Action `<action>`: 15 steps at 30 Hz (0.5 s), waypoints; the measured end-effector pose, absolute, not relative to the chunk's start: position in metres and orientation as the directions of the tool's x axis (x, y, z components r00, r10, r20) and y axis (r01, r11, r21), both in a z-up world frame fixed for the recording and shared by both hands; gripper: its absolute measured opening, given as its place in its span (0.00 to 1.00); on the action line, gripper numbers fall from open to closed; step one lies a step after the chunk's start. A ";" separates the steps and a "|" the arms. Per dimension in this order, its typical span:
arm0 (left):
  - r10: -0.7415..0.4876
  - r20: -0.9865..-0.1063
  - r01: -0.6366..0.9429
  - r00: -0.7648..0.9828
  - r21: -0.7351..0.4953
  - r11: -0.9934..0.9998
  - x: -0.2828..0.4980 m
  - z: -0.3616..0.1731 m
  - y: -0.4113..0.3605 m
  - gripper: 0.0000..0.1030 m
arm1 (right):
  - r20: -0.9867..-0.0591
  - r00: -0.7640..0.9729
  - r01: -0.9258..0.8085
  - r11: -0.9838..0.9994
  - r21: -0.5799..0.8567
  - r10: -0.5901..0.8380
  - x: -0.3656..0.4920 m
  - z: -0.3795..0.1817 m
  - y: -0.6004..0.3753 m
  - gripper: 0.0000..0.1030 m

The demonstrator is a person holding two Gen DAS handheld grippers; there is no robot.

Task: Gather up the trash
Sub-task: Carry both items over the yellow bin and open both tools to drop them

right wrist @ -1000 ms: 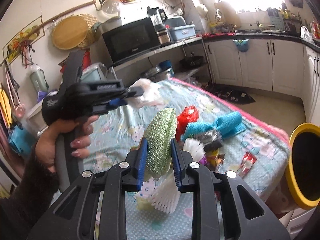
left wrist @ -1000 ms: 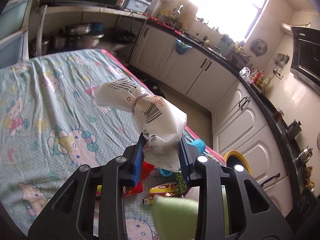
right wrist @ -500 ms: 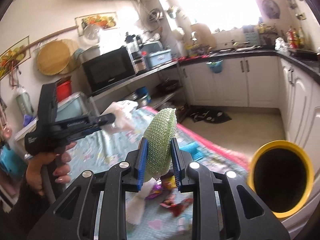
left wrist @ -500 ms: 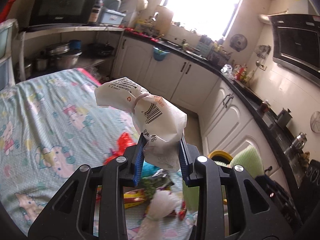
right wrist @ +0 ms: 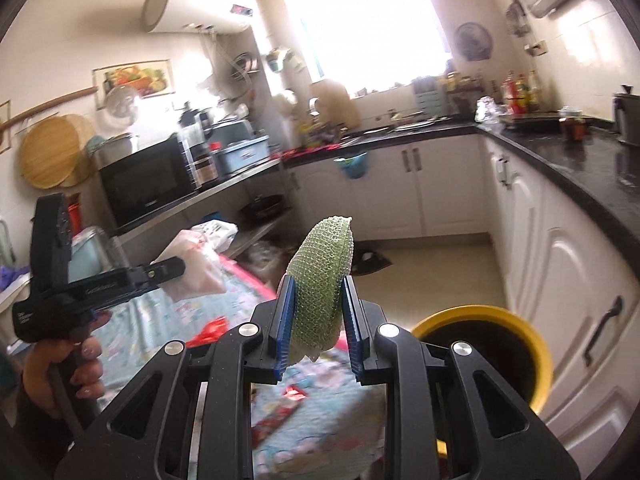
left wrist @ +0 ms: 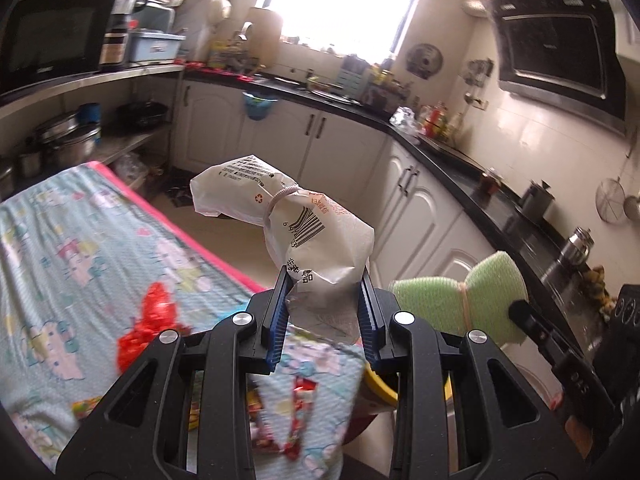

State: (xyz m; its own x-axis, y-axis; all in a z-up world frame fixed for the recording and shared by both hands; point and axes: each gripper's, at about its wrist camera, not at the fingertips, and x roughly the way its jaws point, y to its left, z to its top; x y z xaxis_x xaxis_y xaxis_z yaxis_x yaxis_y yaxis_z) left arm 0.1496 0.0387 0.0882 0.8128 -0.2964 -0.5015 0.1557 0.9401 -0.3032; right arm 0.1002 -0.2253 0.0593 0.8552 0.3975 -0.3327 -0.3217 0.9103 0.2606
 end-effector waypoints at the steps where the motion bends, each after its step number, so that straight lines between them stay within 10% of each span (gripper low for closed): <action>1: -0.306 -0.502 0.170 0.809 -0.298 0.939 0.153 0.088 0.030 0.23 | -0.333 0.864 -0.303 0.918 0.256 0.378 0.101 0.059 -0.231 0.22; 15: -0.435 -0.550 0.326 0.713 -0.289 0.900 0.186 0.059 -0.065 0.23 | -0.417 0.901 -0.041 0.979 0.198 0.122 0.114 0.020 -0.303 0.22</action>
